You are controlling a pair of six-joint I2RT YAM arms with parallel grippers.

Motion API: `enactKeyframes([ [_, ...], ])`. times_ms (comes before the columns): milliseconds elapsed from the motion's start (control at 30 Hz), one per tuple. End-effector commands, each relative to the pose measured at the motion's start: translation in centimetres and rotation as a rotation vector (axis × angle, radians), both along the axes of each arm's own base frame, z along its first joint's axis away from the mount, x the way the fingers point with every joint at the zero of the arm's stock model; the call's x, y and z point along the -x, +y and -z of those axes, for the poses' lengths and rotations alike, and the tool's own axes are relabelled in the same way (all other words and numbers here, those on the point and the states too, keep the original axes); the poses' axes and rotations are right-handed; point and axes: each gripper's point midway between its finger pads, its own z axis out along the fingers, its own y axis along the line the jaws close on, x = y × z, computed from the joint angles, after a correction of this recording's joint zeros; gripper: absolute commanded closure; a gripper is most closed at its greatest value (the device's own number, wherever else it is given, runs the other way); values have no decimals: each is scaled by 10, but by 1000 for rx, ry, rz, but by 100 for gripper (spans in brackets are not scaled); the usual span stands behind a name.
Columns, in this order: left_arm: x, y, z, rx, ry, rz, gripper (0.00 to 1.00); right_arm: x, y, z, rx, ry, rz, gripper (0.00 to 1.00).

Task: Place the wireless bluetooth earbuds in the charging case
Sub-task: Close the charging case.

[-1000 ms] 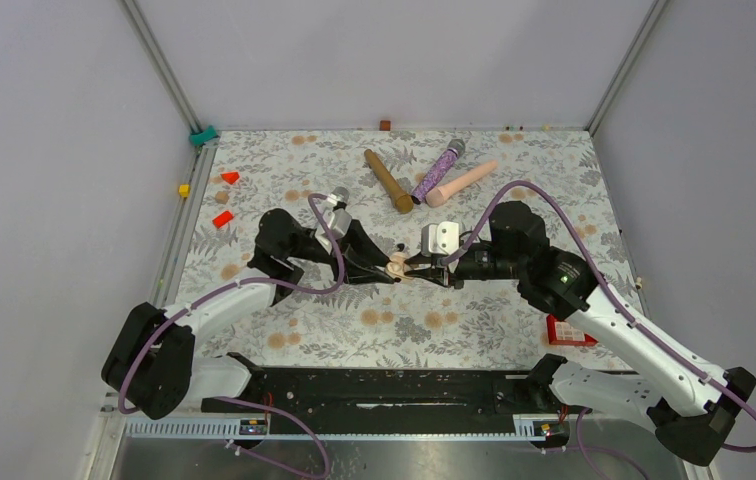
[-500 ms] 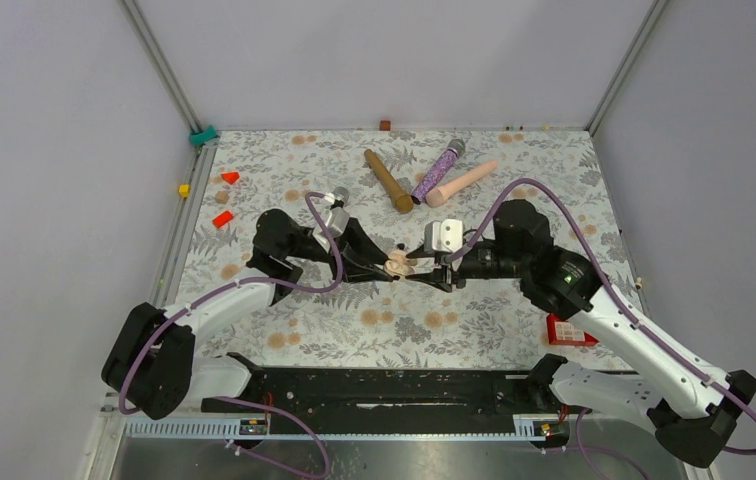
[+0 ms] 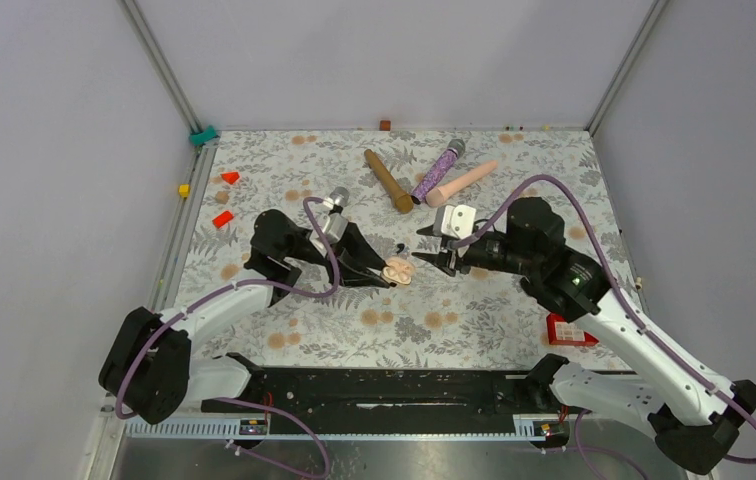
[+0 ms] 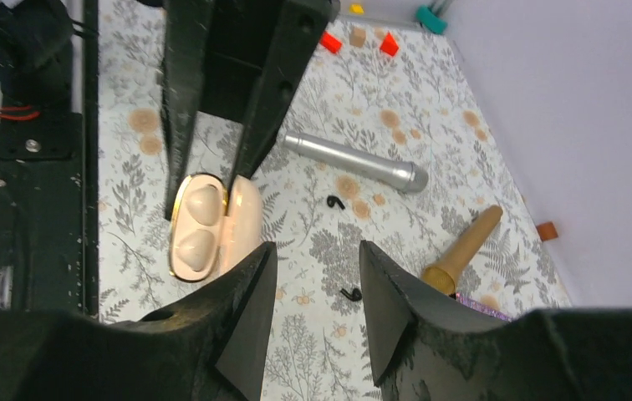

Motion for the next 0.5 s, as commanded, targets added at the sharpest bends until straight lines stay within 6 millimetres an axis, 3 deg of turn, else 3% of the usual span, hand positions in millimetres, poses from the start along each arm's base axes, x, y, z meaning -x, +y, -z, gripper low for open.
enactKeyframes([
  [0, 11, 4, -9, 23, -87, 46, 100, -22, 2, 11, 21, -39, 60, 52],
  [200, 9, 3, -10, 27, -87, 35, 100, 6, 8, 21, 52, 1, -98, 52],
  [367, 0, 0, -7, 22, -75, -11, 100, 50, 9, 11, 16, 49, -294, 50],
  [467, -3, -1, -7, 19, -71, -25, 100, 60, 8, 3, -3, 70, -332, 50],
])
